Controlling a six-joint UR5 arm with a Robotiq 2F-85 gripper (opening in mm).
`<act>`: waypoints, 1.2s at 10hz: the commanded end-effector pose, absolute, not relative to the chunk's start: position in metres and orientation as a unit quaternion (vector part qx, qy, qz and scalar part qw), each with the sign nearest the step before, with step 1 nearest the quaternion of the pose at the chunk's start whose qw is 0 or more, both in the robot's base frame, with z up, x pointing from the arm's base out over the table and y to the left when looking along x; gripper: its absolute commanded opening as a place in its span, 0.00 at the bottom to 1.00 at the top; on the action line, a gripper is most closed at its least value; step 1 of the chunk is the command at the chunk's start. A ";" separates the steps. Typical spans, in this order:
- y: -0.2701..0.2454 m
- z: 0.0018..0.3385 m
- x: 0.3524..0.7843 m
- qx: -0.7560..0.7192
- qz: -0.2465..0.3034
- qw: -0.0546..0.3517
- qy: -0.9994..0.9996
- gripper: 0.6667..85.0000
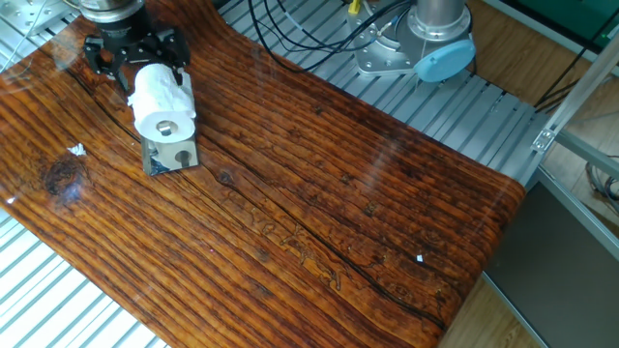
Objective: Take the roll of paper down from the shelf
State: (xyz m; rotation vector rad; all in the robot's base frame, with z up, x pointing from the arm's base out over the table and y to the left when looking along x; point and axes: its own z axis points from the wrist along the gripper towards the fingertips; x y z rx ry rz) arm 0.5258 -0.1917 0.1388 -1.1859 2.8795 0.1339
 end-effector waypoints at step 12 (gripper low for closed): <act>-0.187 0.115 0.523 -0.389 0.083 0.032 0.917 0.92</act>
